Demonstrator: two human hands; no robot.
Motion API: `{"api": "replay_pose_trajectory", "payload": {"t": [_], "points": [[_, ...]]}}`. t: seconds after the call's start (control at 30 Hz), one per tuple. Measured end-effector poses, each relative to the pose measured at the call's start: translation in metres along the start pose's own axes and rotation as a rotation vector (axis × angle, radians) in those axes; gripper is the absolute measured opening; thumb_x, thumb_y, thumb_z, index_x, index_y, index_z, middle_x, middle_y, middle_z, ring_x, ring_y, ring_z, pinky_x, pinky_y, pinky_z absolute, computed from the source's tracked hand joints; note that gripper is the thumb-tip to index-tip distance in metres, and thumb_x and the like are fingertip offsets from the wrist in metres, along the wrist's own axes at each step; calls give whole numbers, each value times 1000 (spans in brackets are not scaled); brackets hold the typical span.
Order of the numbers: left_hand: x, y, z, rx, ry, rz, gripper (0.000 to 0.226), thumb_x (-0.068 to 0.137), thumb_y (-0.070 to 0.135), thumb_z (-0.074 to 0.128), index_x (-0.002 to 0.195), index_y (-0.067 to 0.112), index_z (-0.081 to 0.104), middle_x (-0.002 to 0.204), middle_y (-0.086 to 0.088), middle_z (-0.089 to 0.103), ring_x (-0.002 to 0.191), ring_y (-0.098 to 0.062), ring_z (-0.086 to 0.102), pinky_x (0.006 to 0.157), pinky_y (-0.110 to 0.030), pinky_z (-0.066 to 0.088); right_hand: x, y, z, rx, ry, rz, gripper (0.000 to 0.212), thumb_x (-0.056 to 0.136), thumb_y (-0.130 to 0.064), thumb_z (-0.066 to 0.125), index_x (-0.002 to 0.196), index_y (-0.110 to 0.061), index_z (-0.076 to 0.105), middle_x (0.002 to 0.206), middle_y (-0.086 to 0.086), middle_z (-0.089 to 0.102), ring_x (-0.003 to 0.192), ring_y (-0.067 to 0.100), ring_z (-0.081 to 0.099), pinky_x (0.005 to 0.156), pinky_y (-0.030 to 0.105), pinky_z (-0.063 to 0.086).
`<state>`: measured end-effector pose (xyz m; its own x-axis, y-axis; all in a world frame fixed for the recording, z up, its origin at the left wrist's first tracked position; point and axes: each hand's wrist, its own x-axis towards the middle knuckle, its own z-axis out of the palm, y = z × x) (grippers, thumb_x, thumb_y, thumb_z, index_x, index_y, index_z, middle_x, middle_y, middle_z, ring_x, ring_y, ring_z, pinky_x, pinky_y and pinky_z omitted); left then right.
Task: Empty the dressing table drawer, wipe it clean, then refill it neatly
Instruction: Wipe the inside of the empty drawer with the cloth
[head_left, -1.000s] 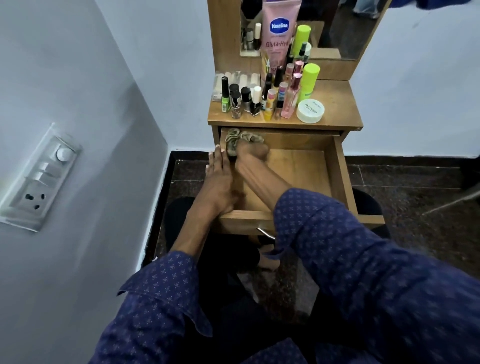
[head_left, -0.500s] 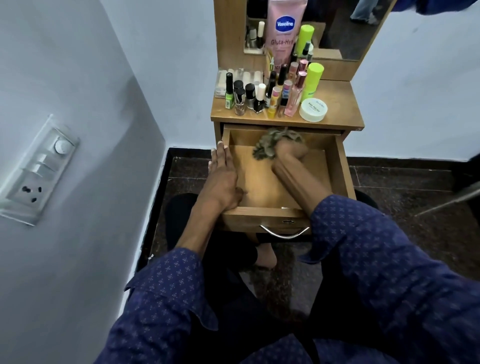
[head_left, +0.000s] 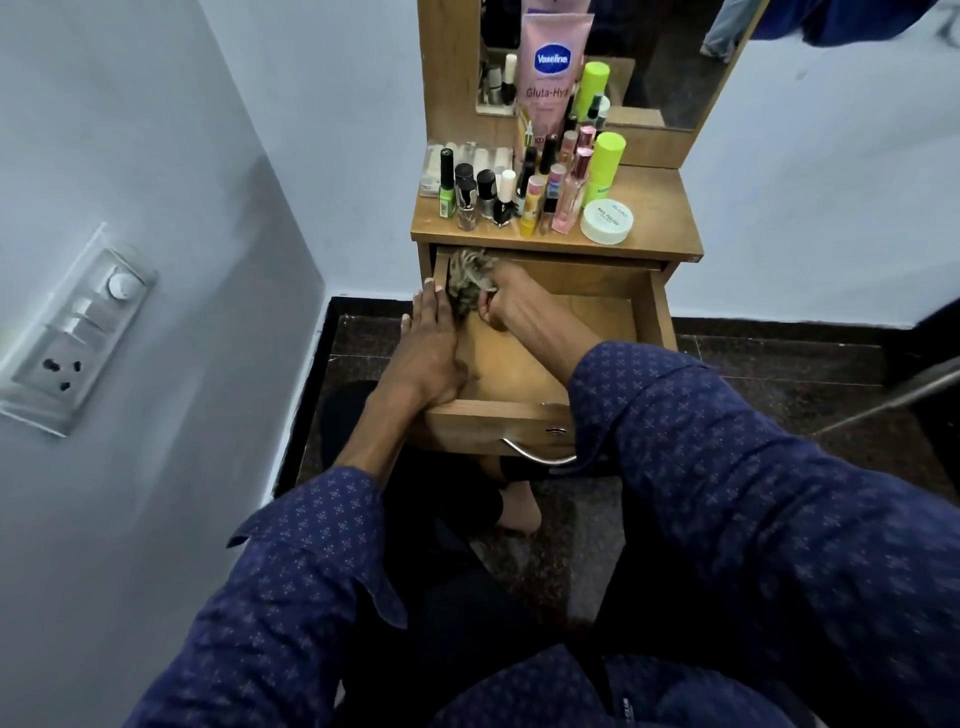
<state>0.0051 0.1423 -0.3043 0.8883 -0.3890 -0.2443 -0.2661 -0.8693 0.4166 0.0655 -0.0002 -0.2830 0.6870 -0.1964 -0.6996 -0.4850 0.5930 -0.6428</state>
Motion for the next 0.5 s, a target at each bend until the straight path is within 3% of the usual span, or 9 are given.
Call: {"api": "replay_pose_trajectory", "payload": {"t": [0.1, 0.2, 0.37, 0.5], "points": [[-1, 0, 1, -11, 6, -9, 113, 93, 12, 71, 162, -2, -17, 170, -20, -27, 160, -34, -19, 132, -48, 0, 6, -7, -9, 64, 92, 69, 35, 107, -29, 49, 78, -12, 55, 81, 0, 57, 58, 7, 47, 43, 11, 37], [-2, 3, 2, -21, 0, -15, 114, 92, 13, 73, 162, -4, -17, 170, -22, -27, 159, -37, -21, 132, -47, 0, 16, 0, -12, 61, 79, 96, 33, 107, -29, 46, 82, -12, 58, 79, 2, 57, 62, 9, 47, 45, 12, 38], [-4, 3, 0, -32, 0, -14, 115, 92, 16, 73, 162, -3, -16, 170, -22, -25, 160, -36, -20, 132, -45, -1, 16, 21, 0, 209, -171, 143, 31, 107, -19, 40, 89, -10, 63, 70, 5, 66, 48, 11, 54, 36, 15, 40], [-6, 3, -1, -13, 11, 4, 111, 94, 20, 71, 163, -2, -14, 172, -20, -22, 161, -34, -16, 131, -46, 0, 14, 7, -3, 361, -145, 130, 35, 106, -15, 39, 79, -7, 59, 65, 8, 62, 54, 13, 51, 33, 15, 38]]}}
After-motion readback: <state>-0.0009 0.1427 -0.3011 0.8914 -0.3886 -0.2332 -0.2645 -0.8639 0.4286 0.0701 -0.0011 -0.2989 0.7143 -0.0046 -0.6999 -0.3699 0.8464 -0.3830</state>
